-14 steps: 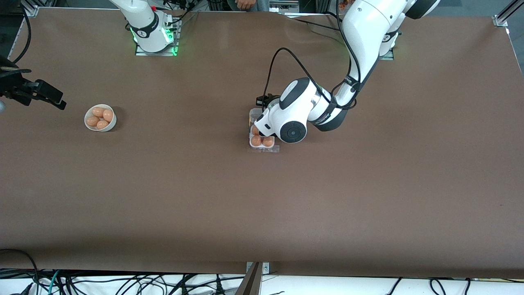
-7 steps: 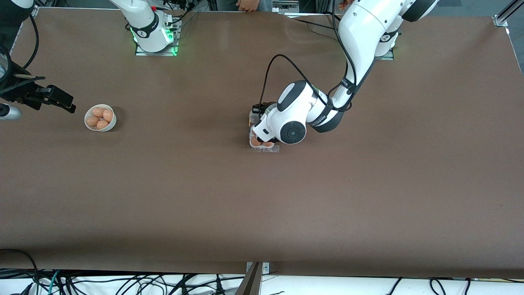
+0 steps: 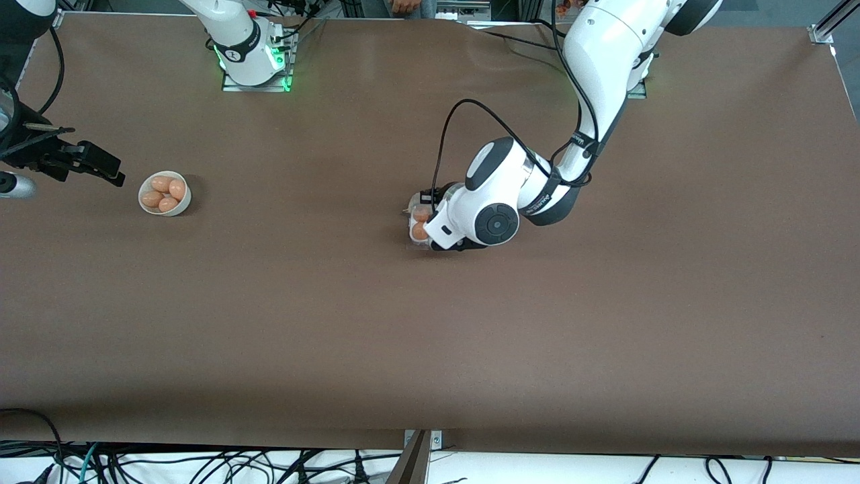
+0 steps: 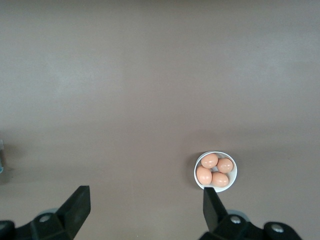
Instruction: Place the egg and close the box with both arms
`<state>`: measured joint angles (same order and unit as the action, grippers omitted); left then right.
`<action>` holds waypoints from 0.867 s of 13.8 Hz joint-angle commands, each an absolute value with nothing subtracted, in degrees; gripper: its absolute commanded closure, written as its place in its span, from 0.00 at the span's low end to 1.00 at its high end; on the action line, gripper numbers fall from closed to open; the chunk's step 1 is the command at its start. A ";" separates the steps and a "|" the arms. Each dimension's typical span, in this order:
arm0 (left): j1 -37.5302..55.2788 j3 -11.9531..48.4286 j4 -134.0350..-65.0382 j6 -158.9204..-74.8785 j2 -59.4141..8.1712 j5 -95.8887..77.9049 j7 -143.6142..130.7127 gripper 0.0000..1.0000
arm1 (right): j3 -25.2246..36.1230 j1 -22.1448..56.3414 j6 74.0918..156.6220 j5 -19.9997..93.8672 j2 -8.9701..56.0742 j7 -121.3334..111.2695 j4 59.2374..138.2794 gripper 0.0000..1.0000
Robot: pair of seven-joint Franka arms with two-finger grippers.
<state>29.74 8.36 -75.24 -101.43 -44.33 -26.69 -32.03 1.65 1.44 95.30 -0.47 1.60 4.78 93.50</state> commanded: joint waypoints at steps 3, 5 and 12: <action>30.06 3.19 -70.06 -101.25 -44.21 -25.14 -31.03 0.53 | 1.14 0.70 94.04 -0.88 2.02 4.48 91.93 0.00; 29.97 -1.73 -68.47 -100.81 -43.60 -23.40 -27.36 0.22 | 1.14 0.70 94.04 -0.88 2.02 4.48 91.93 0.00; 18.31 -7.91 -67.06 -96.78 -33.42 -9.06 -18.56 0.01 | 1.14 0.70 94.04 -0.79 2.02 4.48 91.93 0.00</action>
<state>22.93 -8.41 -66.22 -98.97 -37.16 -11.20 -22.66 1.65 1.37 95.29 -0.47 1.67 4.78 93.32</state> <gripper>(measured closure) 0.035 0.000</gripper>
